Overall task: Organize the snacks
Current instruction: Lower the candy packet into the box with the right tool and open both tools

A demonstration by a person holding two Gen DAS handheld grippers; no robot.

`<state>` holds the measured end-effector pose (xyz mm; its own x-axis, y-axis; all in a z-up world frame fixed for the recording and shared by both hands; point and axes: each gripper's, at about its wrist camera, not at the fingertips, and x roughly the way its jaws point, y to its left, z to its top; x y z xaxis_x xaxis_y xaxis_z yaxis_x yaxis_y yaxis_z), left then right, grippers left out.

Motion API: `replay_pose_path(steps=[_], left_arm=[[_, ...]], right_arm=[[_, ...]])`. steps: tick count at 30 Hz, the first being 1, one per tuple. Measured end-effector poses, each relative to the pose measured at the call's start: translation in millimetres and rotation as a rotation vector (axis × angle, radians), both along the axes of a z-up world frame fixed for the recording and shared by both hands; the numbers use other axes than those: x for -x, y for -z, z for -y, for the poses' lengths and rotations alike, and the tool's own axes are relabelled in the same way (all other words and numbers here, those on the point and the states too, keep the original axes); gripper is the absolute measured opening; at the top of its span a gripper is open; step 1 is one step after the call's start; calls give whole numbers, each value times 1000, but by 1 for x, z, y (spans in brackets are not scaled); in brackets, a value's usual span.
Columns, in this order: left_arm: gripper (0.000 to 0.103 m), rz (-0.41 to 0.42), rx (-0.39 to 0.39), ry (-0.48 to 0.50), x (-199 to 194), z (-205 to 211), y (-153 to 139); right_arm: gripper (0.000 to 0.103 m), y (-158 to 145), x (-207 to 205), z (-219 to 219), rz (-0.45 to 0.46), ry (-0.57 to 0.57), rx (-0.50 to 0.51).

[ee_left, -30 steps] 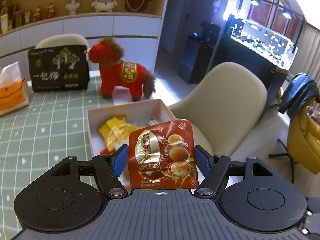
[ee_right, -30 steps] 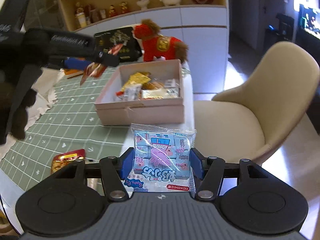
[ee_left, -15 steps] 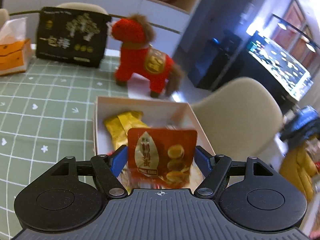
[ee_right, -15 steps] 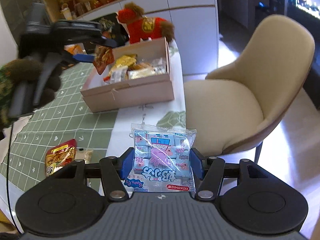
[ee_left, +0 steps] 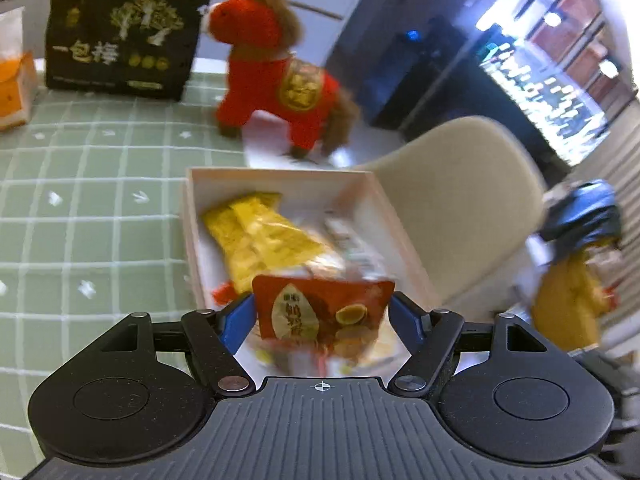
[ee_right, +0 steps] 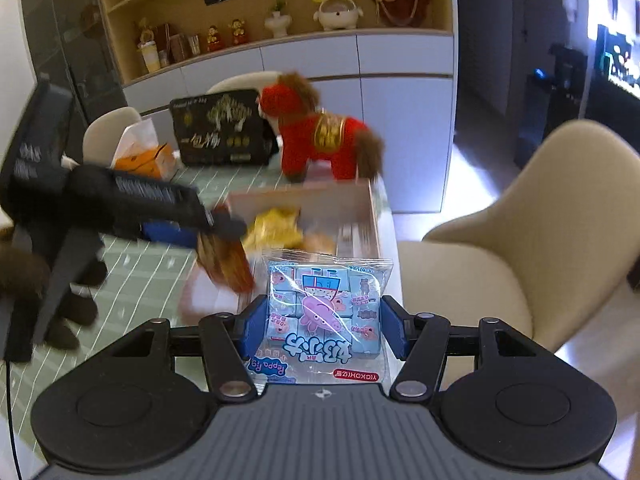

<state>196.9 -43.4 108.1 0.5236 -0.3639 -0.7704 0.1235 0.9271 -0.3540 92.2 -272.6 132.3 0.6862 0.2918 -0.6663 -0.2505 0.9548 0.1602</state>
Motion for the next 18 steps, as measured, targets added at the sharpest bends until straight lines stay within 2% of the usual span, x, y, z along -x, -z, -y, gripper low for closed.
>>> replay_pose_path(steps=[1,2,5,8,10,13,16,18], left_arm=[[78,19,-27,-6,-2,2,1],[78,26,-23,-10,-1,1,2],[74,7,32,14,7,-4,10],[73,-25,52,89,26,-5,18],[73,-25,56,84,40,-10,23],[69,17,91,-12,65,-29,22],[69,45,137,-149,87,-53,19],[68,33,145,-223,103,-68,22]], right_arm=[[59,-3,-6,-2,-8,6,9],[59,-4,-9,-3,-16,12,22],[59,-7,-9,-8,-20,-8,66],[59,-5,-12,-13,6,-31,119],[59,-4,-24,-17,15,-25,125],[59,-7,-48,-21,5,-13,78],[61,-14,-80,-34,63,-54,9],[75,-13,-103,-45,70,-84,25]])
